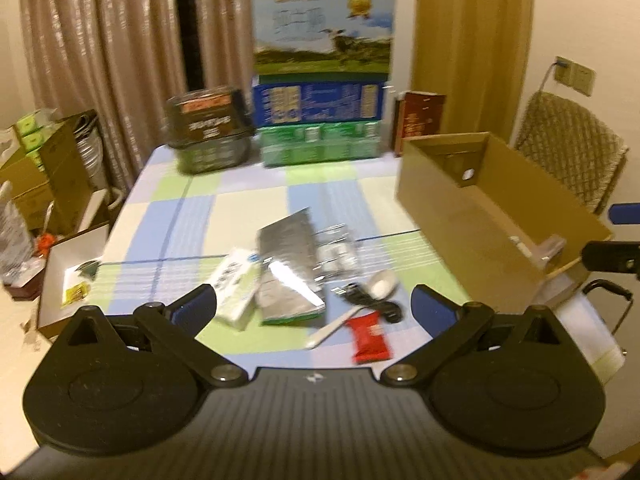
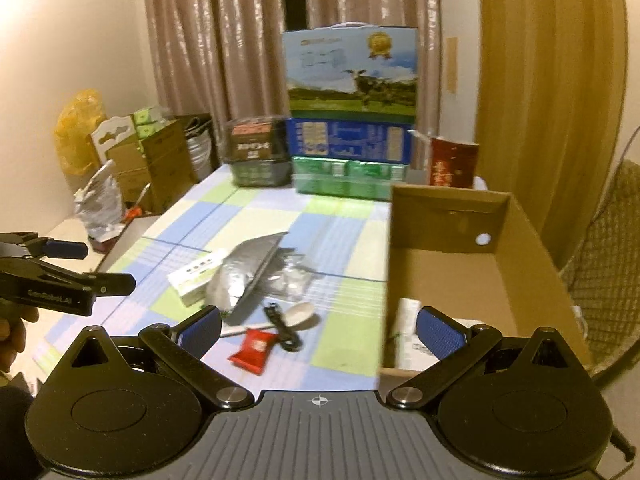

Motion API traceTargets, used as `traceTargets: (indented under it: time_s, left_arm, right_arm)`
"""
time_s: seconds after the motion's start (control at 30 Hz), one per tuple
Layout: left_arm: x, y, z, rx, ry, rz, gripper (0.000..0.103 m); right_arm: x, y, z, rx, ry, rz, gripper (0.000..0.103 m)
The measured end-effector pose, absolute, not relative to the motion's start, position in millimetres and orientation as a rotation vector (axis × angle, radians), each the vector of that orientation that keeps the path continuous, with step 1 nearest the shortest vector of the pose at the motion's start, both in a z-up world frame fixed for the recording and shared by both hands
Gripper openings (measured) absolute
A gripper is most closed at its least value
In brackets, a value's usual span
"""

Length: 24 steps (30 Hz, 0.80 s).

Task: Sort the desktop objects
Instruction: 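Withdraw both tools from the cardboard box back over the table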

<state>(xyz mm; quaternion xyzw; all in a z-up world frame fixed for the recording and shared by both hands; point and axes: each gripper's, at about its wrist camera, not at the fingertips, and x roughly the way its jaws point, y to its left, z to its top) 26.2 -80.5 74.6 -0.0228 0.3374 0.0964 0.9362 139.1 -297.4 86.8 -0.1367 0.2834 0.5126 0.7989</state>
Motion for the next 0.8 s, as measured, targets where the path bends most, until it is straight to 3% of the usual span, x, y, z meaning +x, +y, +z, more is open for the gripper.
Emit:
traceTargets:
  time_s: [0.8]
  left_arm:
    - [32,19,15,-0.066,0.771,0.289,0.102]
  right_arm:
    - [114,-192,42,-0.305,0.692,1.172,0.101]
